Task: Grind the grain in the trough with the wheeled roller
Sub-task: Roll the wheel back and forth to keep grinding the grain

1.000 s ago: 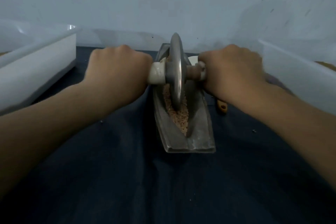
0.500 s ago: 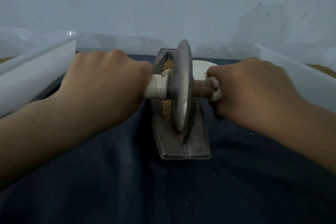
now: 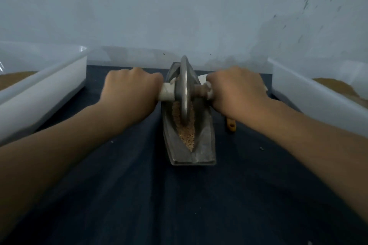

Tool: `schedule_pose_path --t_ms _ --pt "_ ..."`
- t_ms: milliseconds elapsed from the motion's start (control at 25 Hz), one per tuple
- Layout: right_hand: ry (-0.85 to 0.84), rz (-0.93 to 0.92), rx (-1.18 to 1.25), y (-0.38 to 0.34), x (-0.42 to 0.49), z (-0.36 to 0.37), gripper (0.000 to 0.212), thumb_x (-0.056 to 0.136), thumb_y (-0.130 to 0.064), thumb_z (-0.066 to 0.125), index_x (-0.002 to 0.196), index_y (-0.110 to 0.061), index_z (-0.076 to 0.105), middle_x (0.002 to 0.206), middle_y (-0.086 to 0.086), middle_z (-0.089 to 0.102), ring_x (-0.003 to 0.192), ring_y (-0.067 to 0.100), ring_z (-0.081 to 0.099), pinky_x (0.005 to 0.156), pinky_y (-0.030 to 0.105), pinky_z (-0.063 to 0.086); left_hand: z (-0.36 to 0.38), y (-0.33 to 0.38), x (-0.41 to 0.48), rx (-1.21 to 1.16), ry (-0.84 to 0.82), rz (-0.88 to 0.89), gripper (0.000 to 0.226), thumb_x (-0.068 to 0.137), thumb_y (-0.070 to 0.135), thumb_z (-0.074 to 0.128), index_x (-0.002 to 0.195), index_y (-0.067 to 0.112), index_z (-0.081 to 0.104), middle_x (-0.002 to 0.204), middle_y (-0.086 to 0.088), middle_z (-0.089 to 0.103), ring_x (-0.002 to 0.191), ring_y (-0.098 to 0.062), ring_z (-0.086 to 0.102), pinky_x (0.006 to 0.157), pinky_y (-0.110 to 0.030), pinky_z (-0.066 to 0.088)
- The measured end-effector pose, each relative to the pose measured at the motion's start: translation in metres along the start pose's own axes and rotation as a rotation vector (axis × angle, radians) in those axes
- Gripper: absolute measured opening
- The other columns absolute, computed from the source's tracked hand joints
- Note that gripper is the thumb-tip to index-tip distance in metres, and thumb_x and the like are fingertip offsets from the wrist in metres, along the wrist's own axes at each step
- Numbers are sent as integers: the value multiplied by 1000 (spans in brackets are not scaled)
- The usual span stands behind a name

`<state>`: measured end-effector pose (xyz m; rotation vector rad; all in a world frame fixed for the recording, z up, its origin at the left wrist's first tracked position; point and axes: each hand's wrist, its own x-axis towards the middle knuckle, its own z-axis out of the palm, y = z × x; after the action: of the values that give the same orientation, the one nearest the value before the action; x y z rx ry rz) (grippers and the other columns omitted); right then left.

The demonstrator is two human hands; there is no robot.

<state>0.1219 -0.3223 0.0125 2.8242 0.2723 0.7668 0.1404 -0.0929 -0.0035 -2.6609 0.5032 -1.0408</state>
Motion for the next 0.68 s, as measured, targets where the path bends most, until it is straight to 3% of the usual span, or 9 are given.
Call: schedule_pose_path --t_ms 80,160,280,360,440,520,600,680 --pt "66 -83 10 2 -34 -15 37 59 -27 67 57 -28 30 52 -8 36 43 16 39 45 19 20 -18 -6 -21 -14 45 84 42 66 25 75 68 24 33 53 4 20 43 -19 19 47 -21 12" --pt "78 -76 9 4 -42 -16 34 47 -31 63 54 -29 29 47 -10 31 38 11 32 45 15 17 -19 -11 -23 -19 45 130 46 59 22 77 66 24 32 52 5 17 43 -16 14 50 -19 9" --pt "32 51 -37 -1 -5 8 27 72 -26 70 63 -25 45 58 -7 41 49 16 41 48 23 23 3 0 -1 30 -28 27 31 69 21 74 69 22 43 53 -1 30 42 -25 35 48 -24 18" --pt "45 116 -36 -6 29 24 11 87 -21 64 80 -25 57 69 -1 43 62 23 47 52 29 28 20 6 28 6 -32 -57 7 83 20 64 83 17 58 67 -7 51 62 -35 58 53 -32 30" --pt "32 146 -10 -5 49 29 8 90 -16 59 86 -23 58 74 2 45 70 26 51 56 31 31 25 5 51 -2 -98 -74 6 89 18 58 94 18 62 78 -8 55 76 -37 62 59 -36 34" --pt "-14 149 51 -3 39 27 16 90 -22 59 78 -25 50 74 0 47 70 26 52 57 32 34 18 5 50 11 -99 -26 6 89 19 58 94 20 61 83 -8 59 77 -36 63 59 -35 34" --pt "-22 106 78 1 7 18 30 83 -29 65 66 -26 40 65 -4 44 58 22 45 51 28 30 3 3 24 36 -35 61 11 83 21 64 82 23 54 67 -4 49 58 -30 53 51 -29 27" --pt "92 3 8 2 -31 0 35 65 -30 66 60 -28 31 54 -8 32 44 15 29 46 20 18 -19 0 -5 23 37 127 35 68 21 75 70 23 40 54 2 23 43 -19 22 48 -20 12"
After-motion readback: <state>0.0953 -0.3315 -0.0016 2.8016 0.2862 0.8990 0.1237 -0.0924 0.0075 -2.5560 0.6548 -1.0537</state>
